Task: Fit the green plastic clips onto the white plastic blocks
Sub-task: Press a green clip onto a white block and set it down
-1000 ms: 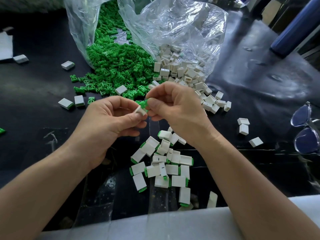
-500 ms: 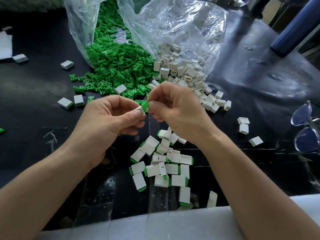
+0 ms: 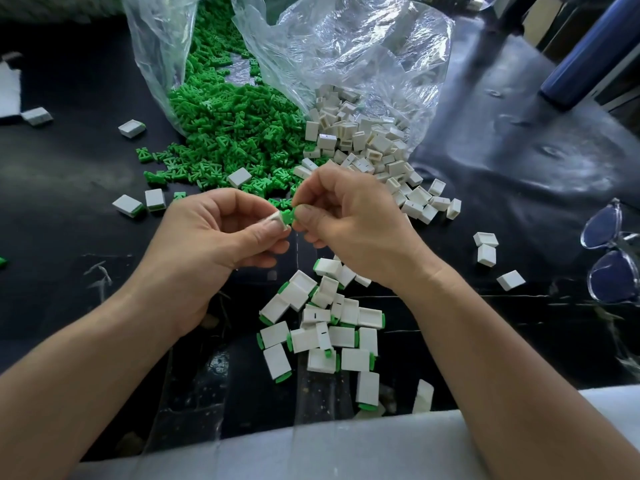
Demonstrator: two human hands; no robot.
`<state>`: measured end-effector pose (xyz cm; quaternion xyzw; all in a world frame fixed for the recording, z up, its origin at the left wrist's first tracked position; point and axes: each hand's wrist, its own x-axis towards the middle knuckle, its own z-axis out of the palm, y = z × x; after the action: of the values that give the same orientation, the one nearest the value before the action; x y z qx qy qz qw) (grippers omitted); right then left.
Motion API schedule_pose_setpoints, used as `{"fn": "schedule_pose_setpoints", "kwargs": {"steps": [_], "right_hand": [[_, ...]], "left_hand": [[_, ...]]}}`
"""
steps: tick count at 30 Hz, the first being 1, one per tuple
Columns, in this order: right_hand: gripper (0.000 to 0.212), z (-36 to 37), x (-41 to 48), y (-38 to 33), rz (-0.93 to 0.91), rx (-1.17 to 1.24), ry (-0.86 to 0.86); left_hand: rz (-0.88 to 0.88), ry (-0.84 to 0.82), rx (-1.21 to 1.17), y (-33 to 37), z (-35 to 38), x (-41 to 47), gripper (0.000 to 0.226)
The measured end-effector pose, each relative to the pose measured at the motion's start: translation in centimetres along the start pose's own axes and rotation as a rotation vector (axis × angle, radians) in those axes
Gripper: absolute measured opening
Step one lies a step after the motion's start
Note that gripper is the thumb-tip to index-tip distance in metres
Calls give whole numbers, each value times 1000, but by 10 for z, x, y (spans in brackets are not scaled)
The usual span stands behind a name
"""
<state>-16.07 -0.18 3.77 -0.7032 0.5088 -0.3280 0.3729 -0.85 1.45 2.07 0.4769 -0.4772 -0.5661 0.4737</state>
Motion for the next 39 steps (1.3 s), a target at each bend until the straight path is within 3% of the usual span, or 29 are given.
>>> {"fn": "schedule_pose_setpoints", "kwargs": {"steps": [13, 17, 27, 35, 39], "right_hand": [[29, 0, -2, -4, -5, -104, 35], [19, 4, -4, -5, -11, -143, -4], [18, 5, -3, -5, 3, -50, -38], [17, 5, -5, -7, -28, -206, -45], [21, 1, -5, -8, -68, -270, -106]], "left_hand": [[11, -19, -15, 1, 1, 0, 20], [74, 15, 102, -1, 2, -1, 17], [88, 21, 80, 0, 0, 1, 16], [-30, -56, -9, -1, 0, 2, 22], [43, -86, 88, 3, -2, -1, 19]]}}
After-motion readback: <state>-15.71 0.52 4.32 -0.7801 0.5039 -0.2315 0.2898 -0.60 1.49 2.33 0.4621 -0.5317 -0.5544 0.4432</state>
